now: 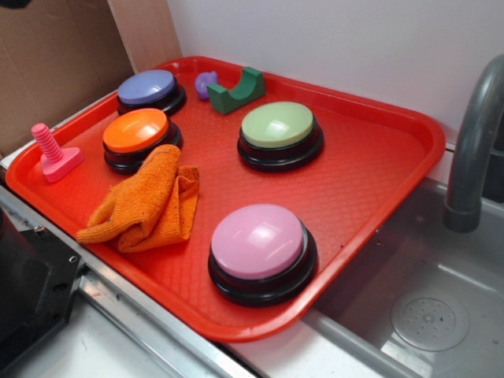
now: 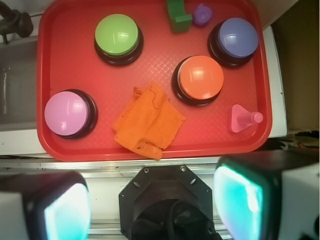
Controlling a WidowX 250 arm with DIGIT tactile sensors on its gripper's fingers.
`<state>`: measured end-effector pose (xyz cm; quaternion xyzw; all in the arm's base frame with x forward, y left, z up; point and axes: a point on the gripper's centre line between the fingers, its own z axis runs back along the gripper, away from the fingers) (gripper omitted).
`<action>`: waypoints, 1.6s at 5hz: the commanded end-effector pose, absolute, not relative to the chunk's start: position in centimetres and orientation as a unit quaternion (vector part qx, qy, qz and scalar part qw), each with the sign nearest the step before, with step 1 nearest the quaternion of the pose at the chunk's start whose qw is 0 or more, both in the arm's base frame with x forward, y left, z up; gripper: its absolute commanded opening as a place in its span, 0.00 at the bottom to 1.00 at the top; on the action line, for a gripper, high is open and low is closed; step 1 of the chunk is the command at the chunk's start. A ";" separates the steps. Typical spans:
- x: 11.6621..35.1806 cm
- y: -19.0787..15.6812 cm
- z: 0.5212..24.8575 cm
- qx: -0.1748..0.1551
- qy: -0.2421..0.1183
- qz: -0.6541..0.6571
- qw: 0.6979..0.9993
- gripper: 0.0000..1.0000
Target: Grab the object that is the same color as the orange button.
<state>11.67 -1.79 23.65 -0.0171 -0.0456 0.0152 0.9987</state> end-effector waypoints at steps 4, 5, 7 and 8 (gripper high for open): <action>14.5 -2.0 14.4 -0.021 -0.009 0.074 0.997 1.00; 16.2 -2.1 10.8 -0.023 -0.013 0.118 0.993 1.00; 17.4 -2.1 3.3 -0.028 0.035 0.157 0.987 1.00; 17.3 -1.8 0.8 -0.004 0.051 0.176 0.983 1.00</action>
